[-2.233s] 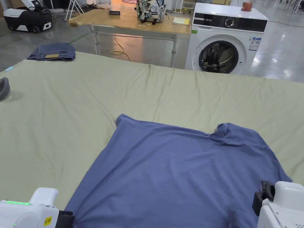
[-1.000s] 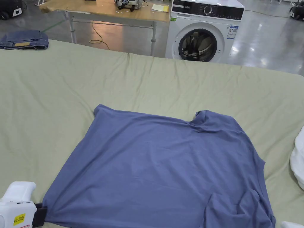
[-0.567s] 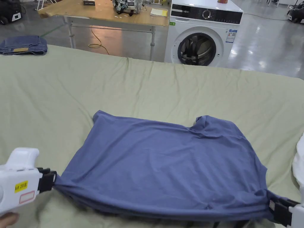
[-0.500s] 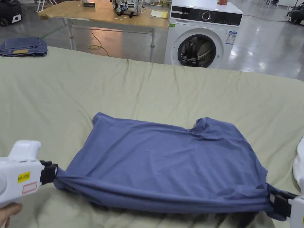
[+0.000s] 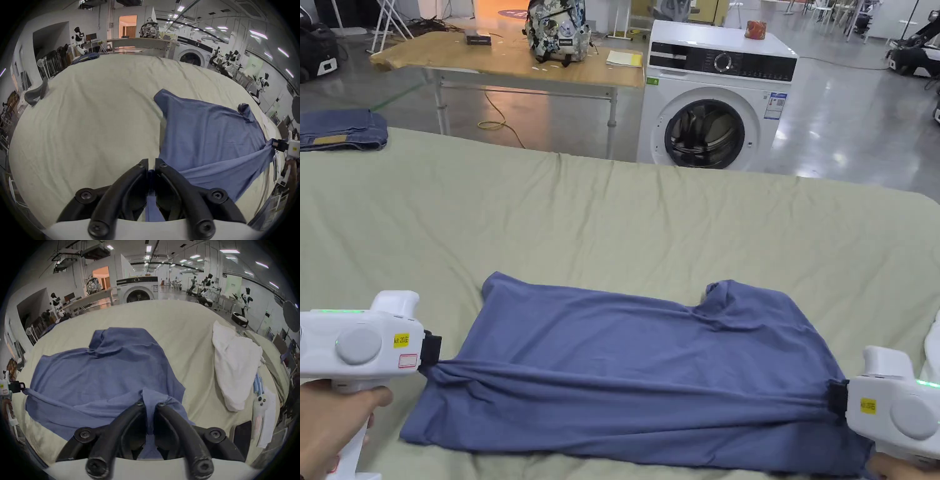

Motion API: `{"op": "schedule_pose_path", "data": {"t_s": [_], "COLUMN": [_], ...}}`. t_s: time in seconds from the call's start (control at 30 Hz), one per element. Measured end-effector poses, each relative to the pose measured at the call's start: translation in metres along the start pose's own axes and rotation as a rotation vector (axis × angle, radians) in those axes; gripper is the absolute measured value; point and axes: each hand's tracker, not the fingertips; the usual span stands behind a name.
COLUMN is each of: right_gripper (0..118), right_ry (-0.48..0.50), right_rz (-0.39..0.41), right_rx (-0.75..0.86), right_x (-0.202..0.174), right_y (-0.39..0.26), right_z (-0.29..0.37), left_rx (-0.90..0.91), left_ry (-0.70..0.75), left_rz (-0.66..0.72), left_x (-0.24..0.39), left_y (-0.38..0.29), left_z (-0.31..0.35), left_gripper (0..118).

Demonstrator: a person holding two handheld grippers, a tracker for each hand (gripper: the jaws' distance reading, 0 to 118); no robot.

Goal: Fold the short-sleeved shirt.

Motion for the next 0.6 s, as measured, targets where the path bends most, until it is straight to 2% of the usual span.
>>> {"op": "schedule_pose_path", "data": {"t_s": [0.2, 0.3, 0.33, 0.37, 0.43, 0.53, 0.6], "right_gripper": [9, 36, 54, 61, 64, 66, 66], "right_ry": [-0.006, -0.029, -0.039, -0.039, -0.026, 0.005, 0.010], "right_rz": [-0.007, 0.022, 0.028, 0.028, 0.024, 0.042, 0.056], "right_rx": [-0.048, -0.037, -0.019, 0.005, 0.065, 0.148, 0.214], "right_x": [0.004, 0.000, 0.000, -0.001, -0.002, -0.010, -0.018], "right_y": [0.003, 0.003, 0.004, 0.005, 0.007, 0.010, 0.008], "right_z": [-0.027, -0.025, -0.023, -0.018, -0.007, 0.013, 0.025], "left_rx": [-0.028, -0.046, -0.038, -0.026, 0.013, 0.069, 0.132], "left_ry": [0.012, 0.003, 0.005, 0.005, -0.006, -0.025, -0.052], "left_rz": [0.012, 0.004, -0.002, -0.007, -0.011, -0.026, -0.035], "left_x": [0.001, 0.001, 0.002, 0.003, 0.005, 0.012, 0.019], "left_y": [0.004, 0.004, 0.002, 0.002, 0.000, -0.001, -0.004], "left_z": [-0.015, -0.016, -0.013, -0.009, 0.001, 0.017, 0.032], "left_gripper": [3, 4, 8, 18, 22, 63, 64]}}
